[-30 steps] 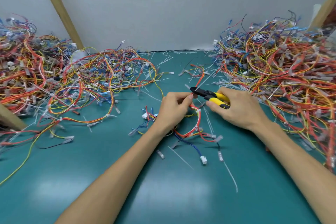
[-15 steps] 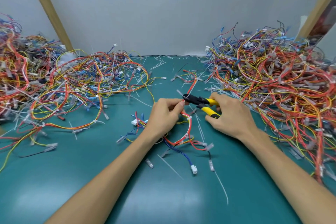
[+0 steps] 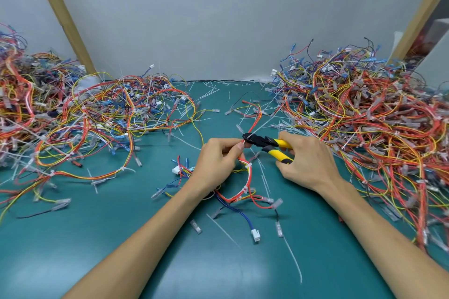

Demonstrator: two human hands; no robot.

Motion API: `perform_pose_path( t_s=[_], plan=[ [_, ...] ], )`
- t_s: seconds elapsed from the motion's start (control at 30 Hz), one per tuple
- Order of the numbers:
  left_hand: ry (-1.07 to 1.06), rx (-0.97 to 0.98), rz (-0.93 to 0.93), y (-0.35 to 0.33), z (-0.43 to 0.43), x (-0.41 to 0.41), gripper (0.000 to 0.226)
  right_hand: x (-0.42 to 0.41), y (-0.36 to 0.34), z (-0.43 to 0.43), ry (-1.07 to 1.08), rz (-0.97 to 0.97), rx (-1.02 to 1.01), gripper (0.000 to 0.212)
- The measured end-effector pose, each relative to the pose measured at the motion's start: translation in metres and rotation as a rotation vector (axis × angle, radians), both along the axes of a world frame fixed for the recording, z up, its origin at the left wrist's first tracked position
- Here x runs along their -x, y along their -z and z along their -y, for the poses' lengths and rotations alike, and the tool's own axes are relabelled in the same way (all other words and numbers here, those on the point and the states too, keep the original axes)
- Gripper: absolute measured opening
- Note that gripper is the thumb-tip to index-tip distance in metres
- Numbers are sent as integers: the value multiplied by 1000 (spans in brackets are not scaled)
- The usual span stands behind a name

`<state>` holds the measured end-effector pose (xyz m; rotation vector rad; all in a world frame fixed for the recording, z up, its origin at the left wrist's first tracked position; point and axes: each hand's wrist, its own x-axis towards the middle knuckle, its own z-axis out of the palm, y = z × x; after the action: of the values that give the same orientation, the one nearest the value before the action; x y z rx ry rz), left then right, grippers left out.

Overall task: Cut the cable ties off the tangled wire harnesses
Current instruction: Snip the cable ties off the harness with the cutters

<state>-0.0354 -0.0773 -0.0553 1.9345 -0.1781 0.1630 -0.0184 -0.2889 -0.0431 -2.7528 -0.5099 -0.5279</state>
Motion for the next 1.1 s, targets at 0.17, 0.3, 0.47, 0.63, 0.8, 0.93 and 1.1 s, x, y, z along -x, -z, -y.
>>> perform_pose_path(
  t_s=[0.17,0.3,0.47,0.63,0.8,0.93,1.1],
  plan=[
    [7,3,4,-2,1,0,26,-2,0,1,-18,39,1,31],
    [16,-1,-11,-3,1,0,27,-4,0,2,-19,37,-19,40],
    [19,-4,-39,-2,1,-2,31,-3,-3,2,-8,51,-27,38],
    [4,-52,-36,-1,0,-3,31,-4,-5,2,-20,47,-25,42],
    [-6,-54,-32,0,1,-3,30,-4,-5,2,-32,117,-12,38],
    [-15,20,-47,-1,0,-4,29,-1,-5,-1,-7,134,-47,33],
    [-6,48,-49,-3,0,-4,29,0,-5,-3,65,44,-61,22]
  ],
)
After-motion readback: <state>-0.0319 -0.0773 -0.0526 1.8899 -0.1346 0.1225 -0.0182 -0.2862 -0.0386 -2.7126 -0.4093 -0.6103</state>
